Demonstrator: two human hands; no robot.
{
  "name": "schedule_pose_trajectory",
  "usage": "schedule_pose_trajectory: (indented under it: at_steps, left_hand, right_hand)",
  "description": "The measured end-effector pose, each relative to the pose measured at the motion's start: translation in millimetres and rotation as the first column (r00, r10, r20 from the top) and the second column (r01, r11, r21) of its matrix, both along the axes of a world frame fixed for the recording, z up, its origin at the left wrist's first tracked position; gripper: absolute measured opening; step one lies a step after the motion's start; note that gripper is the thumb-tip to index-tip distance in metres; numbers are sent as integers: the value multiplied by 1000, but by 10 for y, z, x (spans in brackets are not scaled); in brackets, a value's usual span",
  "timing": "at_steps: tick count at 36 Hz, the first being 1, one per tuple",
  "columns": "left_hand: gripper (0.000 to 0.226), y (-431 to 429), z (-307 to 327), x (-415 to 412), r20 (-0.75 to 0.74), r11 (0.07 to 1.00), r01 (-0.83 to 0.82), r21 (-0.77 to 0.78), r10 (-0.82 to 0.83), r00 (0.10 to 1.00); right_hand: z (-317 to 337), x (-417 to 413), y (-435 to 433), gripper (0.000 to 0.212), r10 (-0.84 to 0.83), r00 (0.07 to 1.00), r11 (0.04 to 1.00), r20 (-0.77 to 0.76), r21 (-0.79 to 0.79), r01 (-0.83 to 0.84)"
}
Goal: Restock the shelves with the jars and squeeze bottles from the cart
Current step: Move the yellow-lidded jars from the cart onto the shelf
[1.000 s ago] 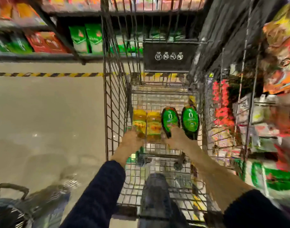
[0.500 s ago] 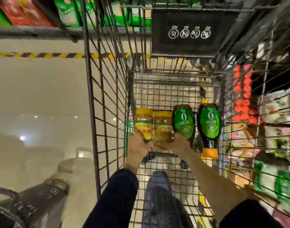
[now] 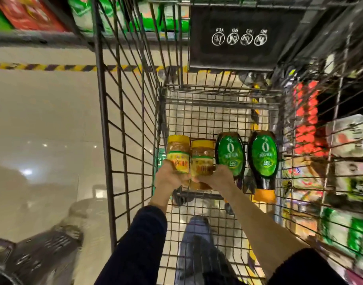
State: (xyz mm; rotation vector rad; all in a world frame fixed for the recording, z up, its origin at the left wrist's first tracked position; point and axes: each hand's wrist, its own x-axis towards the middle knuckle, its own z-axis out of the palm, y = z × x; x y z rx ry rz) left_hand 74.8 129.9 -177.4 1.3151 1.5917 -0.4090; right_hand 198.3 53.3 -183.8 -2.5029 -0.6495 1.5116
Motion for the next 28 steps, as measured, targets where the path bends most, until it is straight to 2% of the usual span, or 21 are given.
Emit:
schedule_pose_trajectory:
  at_steps: [3,5,7,10,13,16,18,22,25,28]
  left_hand:
    - [65,-7,85,9,32,999,-48,-6,48,998]
    - [69,-18,121,13,68,998,-65,-2,65,996]
    - [61,-37,143,10,120,995,-100,8,98,988]
    - [51,-62,384,64,176,994,-95,53,84,981]
    - [44,-115,684,115,300,985,-169,42,149,942]
    - [57,-149,1017,142,392,986,-150,67,112,913]
    - [54,-166,1288,175,442,989,-143,29,116,890]
    - [33,-226,1882,220,530,983,-131,129,43,847]
    - [45,-286,2335,210,591,972,-143,184,7,807]
    - [56,-329,2743,202,656,963,-163,216,-19,755]
  right_hand:
    - [39,39,-35,61,-80,996,997,-44,-5,79]
    - [141,84,-64,52,-156,979,984,-128,68,166]
    - [277,139,-91,43,-179,970,972,-164,125,200]
    - [542,233,-87,37,-132,982,980,-133,131,149]
    - [831,339,-102,42,-114,993,982,-37,149,118]
    - [1166,427,-154,41,-171,985,962,-16,215,171]
    - [1423,495,-200,41,-204,979,945,-18,257,202]
    - [1985,620,-342,37,-288,950,863,-120,397,312]
    - [2375,650,-491,39,-328,924,787,-195,485,382]
    - [2728,723,-651,34,-394,903,680,-171,608,411]
